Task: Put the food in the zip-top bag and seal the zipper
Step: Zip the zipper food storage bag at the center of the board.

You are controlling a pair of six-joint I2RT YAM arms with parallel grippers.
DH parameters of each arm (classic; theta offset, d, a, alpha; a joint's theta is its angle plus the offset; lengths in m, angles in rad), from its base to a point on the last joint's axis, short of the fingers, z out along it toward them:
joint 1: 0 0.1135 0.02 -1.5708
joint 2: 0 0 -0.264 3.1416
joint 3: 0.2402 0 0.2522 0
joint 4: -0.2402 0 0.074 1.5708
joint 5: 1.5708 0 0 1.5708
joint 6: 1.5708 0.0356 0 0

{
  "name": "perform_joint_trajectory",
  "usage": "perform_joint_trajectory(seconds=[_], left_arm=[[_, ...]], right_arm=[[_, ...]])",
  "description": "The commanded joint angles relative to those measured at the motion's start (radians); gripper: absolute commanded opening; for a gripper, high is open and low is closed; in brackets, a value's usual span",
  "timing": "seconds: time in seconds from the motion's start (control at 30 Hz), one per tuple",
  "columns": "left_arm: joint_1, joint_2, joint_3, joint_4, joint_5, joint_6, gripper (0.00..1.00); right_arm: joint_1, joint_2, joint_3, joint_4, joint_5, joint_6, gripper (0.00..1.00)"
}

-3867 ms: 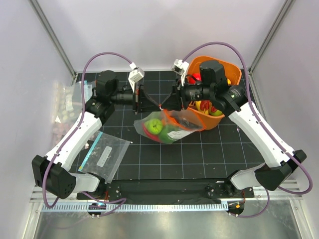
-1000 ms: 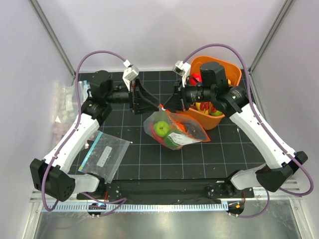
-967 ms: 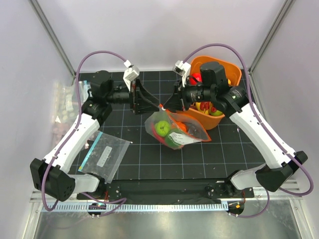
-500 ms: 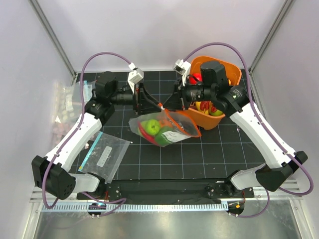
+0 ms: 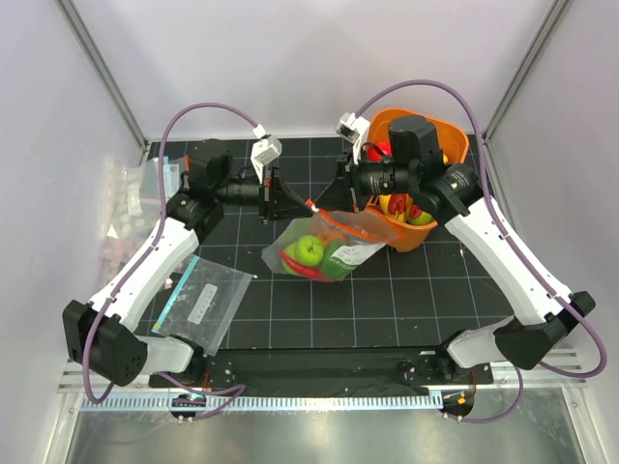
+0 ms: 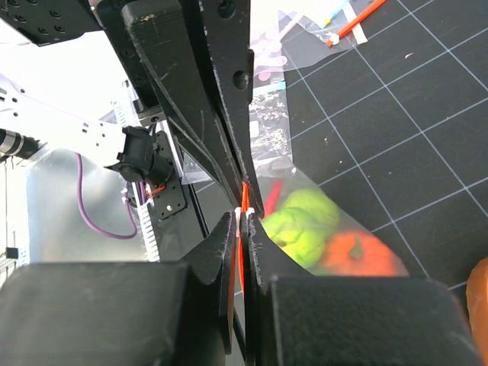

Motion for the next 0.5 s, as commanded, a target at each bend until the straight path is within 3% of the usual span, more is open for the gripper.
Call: perform_joint_trajectory(seconds=[0.0,0.03,0.07,0.23,0.37,0.47], left_arm=[[-0.001,0.014,0.052,-0.007,0.016,-0.005,0.00],[-0.002,0.014,0.058,-0.007,0.020,-0.008,0.00],[-0.001,0.014,0.069,-0.007,0.022,-0.009,0.00],[-0.001,0.014,0.086,-0.007,0.050,-0.013,0.00],[-0.002,0.016,0.092,-0.005,0.050,-0.017,0.00],[-0.002,0.017,0.098,-0.005,0.050,-0.020,0.00]], right_arm=[[0.006,-0.010,0.034,0.060,-0.022,0.018,0.06],[0.007,-0.012,0.031,0.060,-0.022,0.018,0.12],[0.006,-0.012,0.029,0.062,-0.024,0.018,0.29],[0.007,-0.017,0.006,0.063,-0.014,0.007,0.60],[0.010,-0.018,-0.005,0.057,-0.004,-0.007,0.61],[0.026,-0.017,-0.014,0.037,0.024,-0.028,0.54]])
